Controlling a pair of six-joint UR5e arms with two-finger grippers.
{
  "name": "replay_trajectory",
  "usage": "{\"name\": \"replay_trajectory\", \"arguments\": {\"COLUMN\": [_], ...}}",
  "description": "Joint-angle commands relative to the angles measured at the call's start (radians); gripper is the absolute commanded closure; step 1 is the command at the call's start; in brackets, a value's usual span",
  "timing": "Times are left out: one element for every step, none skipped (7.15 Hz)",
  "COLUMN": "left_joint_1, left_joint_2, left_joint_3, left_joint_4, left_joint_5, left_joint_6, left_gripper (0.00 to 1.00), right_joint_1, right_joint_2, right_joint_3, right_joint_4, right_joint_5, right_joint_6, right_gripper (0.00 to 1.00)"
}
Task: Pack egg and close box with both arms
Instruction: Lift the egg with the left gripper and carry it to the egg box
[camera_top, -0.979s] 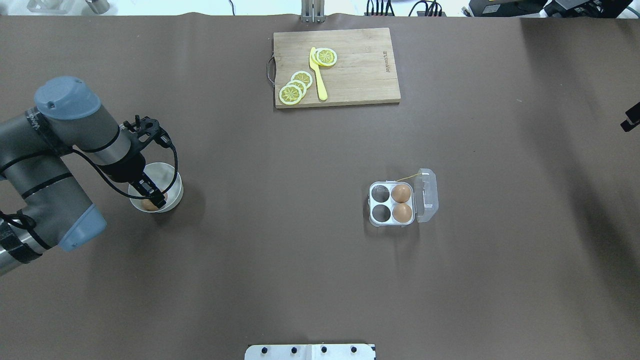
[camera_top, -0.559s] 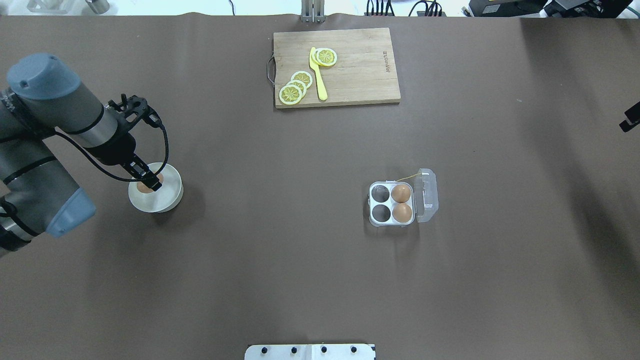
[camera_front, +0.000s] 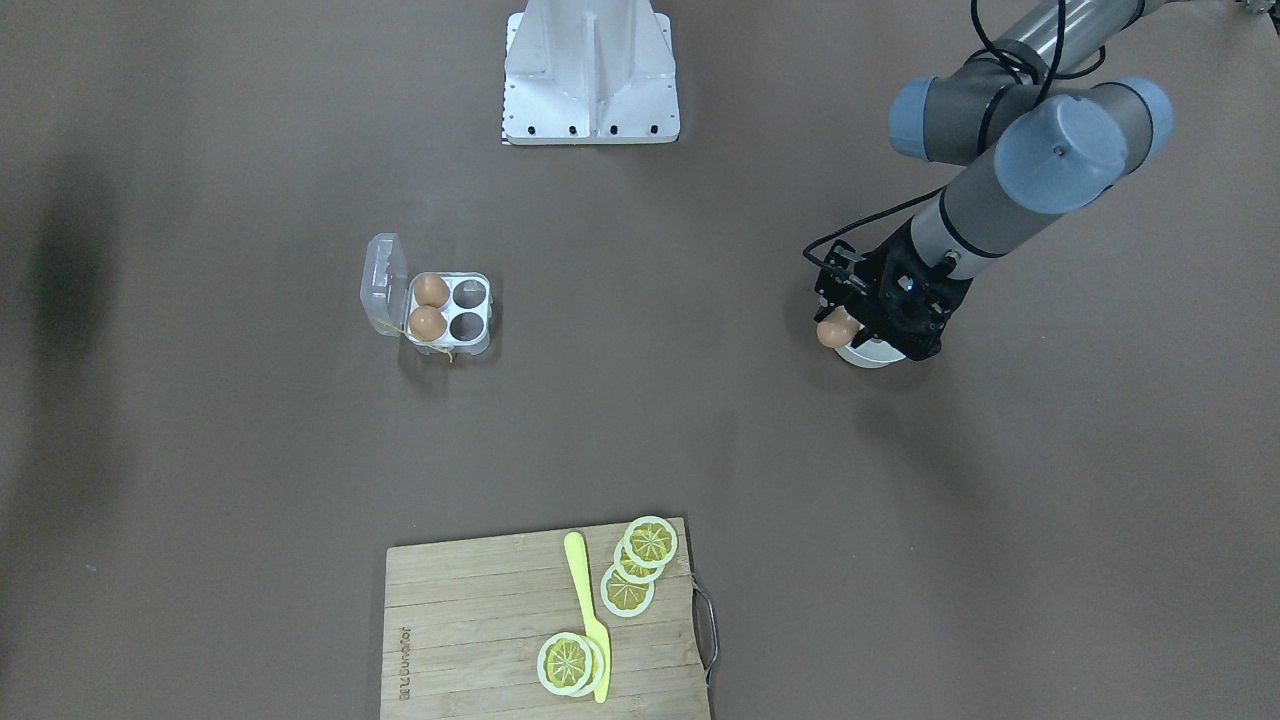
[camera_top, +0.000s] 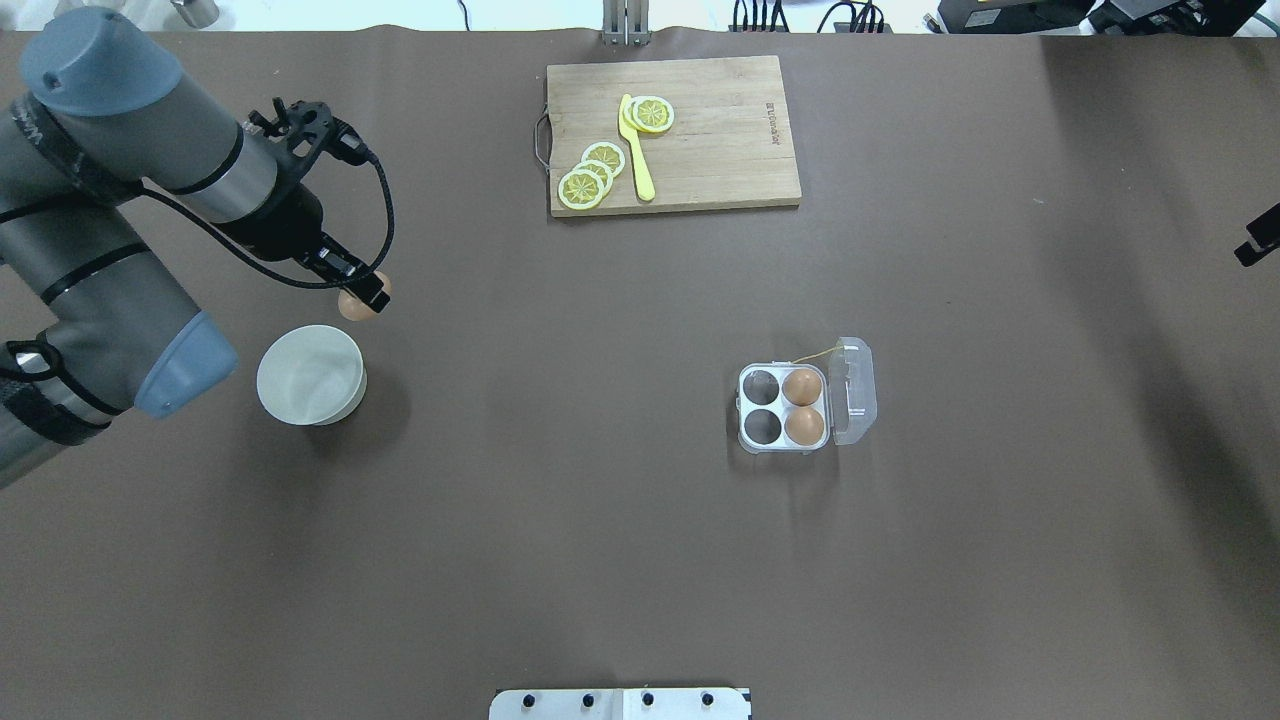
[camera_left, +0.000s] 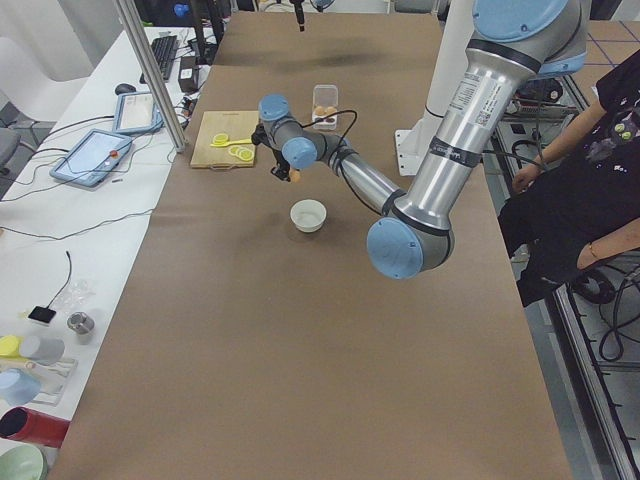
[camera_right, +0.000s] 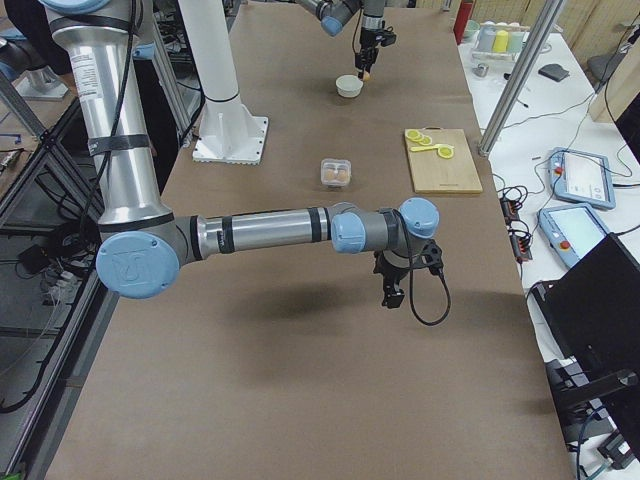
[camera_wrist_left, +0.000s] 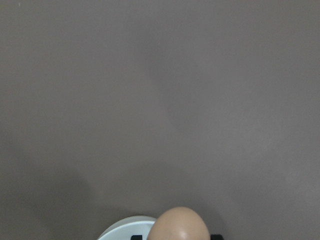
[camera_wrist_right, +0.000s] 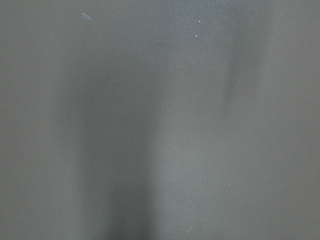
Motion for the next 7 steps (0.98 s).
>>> {"name": "replay_trajectory", "arguments": {"left_joint_1": [0.004, 0.009, 0.081, 0.15, 0.197, 0.233, 0.294], "left_joint_2": [-0.044, -0.084, -0.118, -0.148, -0.186, -0.208, -0.208], "left_joint_3": [0.069, 0.174, 0.248, 0.266, 0.269, 0.269, 0.27], "left_joint_4": [-0.295, -0.508, -0.676, -0.741, -0.748, -0.768, -0.832], "left_joint_5": [0.01, 0.039, 0.153, 0.274, 0.342, 0.382, 0.474], "left_joint_6": [-0.262, -0.391, -0.5, -0.558, -0.589, -0.609, -0.636], "left_gripper": [0.63, 0.63, 0.63, 0.63, 0.63, 0.63, 0.63], "right_joint_1": [0.002, 0.002, 0.002, 0.002, 0.002, 0.003, 0.003], "right_joint_2": [-0.008, -0.009, -0.011, -0.008, -0.009, -0.011, -0.014], "right_joint_3": [0.001, 0.001, 0.001, 0.001, 0.001, -0.001, -0.001], "right_joint_4": [-0.006, -0.007, -0.007, -0.007, -0.009, -0.009, -0.008], "right_joint_5": [0.033, 0.033, 0.033, 0.031, 0.031, 0.033, 0.031], "right_joint_6": [-0.003, -0.003, -0.003, -0.003, -0.003, -0.003, -0.003], "right_gripper": [0.0, 0.0, 0.0, 0.0, 0.0, 0.0, 0.0]}}
